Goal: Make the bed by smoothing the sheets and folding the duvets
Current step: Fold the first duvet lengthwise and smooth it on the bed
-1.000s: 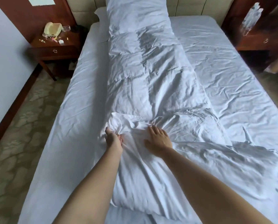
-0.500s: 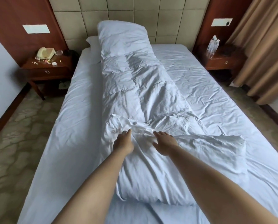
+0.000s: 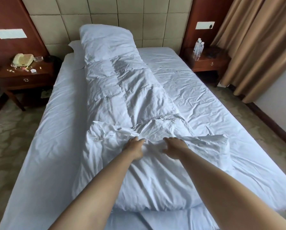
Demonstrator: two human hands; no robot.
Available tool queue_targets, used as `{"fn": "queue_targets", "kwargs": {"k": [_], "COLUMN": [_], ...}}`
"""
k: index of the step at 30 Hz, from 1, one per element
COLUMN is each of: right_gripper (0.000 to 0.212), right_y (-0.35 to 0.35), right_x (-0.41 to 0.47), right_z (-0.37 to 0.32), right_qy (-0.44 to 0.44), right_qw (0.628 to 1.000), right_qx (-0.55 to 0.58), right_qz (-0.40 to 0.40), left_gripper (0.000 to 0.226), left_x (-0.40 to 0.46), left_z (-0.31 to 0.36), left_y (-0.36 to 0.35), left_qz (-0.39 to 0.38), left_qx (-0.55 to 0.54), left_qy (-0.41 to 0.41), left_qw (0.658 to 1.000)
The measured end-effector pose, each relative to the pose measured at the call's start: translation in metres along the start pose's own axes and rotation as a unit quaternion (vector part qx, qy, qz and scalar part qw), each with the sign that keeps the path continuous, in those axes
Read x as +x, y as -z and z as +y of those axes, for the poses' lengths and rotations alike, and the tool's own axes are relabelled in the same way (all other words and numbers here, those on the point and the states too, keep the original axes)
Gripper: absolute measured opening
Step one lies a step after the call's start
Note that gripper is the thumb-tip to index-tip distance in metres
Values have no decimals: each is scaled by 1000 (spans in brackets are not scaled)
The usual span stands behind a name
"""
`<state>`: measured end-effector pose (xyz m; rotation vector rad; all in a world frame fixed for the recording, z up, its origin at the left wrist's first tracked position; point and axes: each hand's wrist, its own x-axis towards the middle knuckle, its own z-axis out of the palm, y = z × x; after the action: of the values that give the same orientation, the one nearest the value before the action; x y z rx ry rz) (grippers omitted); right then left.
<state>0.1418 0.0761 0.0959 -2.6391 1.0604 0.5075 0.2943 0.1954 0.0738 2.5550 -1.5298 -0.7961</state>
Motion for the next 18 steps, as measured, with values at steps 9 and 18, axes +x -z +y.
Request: {"fn": "queue_targets", "kwargs": {"k": [9,18], "right_gripper": [73,45], "right_y": [4,49], "right_x": [25,69], "right_z": [108,123], "right_qy": [23,245], "right_qw": [995,964], "right_qx": [-16,-100], "right_qz": [-101,11], "left_gripper": [72,43], "left_x": [51,69], "left_z": [110,147], "left_y": [-12,11], "left_qz": [-96,-109], "left_qx": [72,101], "left_qy": [34,166], "left_qw": [992,975]}}
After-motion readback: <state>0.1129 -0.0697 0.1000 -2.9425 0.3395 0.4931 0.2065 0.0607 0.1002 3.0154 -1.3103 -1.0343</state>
